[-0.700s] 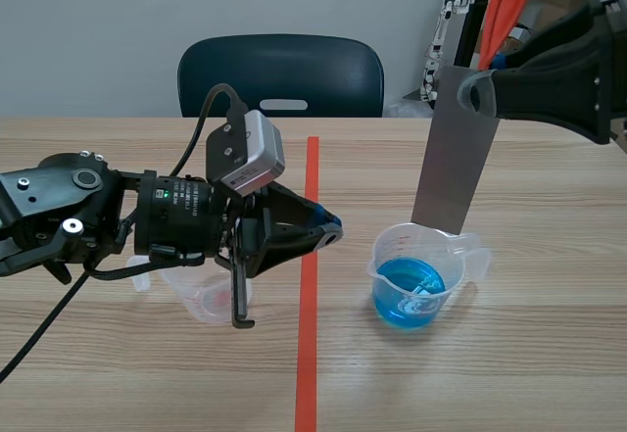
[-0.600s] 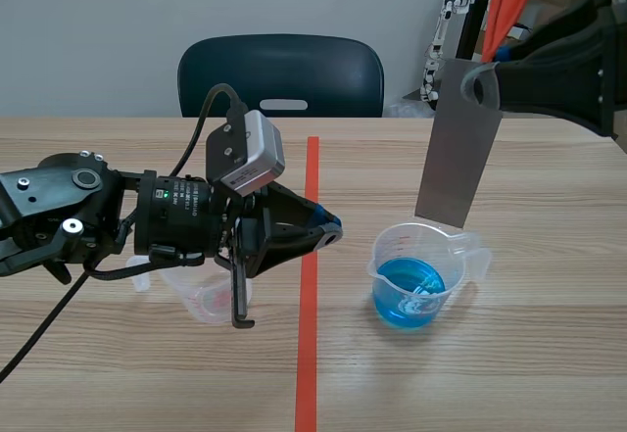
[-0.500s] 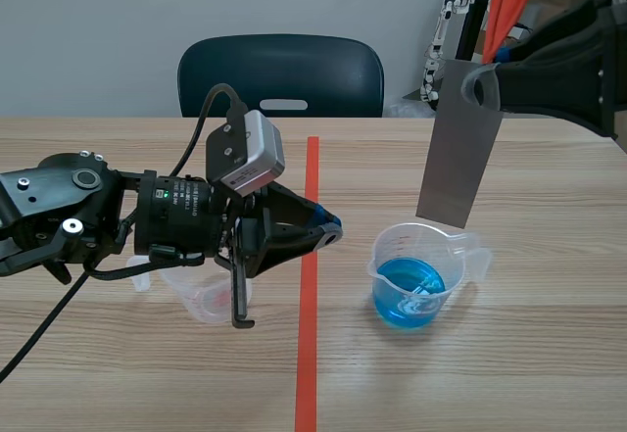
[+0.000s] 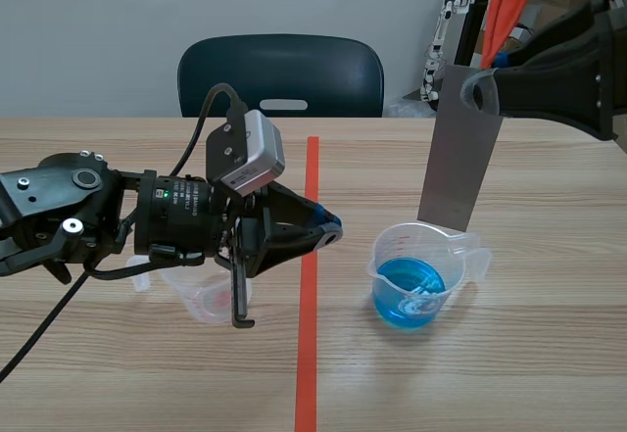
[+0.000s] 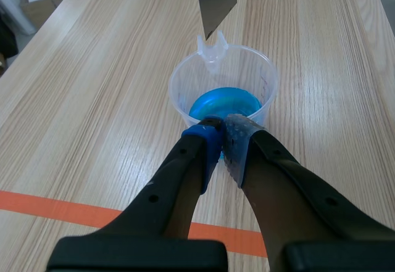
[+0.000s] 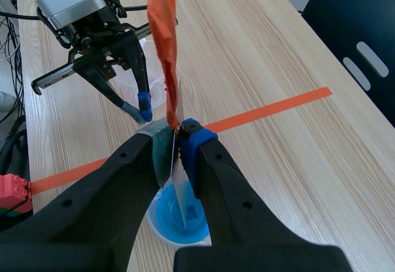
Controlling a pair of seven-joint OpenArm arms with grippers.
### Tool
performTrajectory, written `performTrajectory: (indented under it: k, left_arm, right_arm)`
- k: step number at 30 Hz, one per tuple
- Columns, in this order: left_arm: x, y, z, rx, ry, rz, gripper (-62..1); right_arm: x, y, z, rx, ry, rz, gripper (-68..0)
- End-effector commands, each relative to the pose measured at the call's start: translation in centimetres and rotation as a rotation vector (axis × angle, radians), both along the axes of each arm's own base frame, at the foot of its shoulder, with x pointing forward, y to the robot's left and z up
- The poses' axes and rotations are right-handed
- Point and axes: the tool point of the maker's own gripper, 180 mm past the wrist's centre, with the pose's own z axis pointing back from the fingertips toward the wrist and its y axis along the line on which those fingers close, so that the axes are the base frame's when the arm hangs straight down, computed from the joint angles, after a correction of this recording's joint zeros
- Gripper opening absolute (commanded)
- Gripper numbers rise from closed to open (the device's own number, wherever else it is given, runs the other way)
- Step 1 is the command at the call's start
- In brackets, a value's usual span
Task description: Do the redox reaction experiment. lower the plate into the blue solution
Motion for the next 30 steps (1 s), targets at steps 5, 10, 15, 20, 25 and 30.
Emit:
performTrajectory:
  k: [5,10,15,20,25,30]
  left_arm:
    - [0.4,-0.4,1.2,-0.037,-0.015,0.000,-56.8]
    - [0.4,-0.4,1.2,-0.037,-0.015,0.000,-56.8]
    - [0.4,-0.4,1.2,-0.037,-0.015,0.000,-56.8]
    - [0.4,-0.4,1.2,-0.037,-0.015,0.000,-56.8]
    - [0.4,0.0,1.4,-0.050,-0.017,0.002,-56.9]
    - [0.4,2.1,1.6,-0.072,-0.019,0.028,-56.9]
  right_arm:
    - [0.2,0.3,1.7,0.037,-0.038,0.010,-66.9]
    - [0.2,0.3,1.7,0.037,-0.038,0.010,-66.9]
    - [0.2,0.3,1.7,0.037,-0.038,0.010,-66.9]
    - [0.2,0.3,1.7,0.037,-0.038,0.010,-66.9]
    - [0.2,0.3,1.7,0.036,-0.038,0.010,-66.9]
    - [0.2,0.3,1.6,0.038,-0.035,0.010,-66.9]
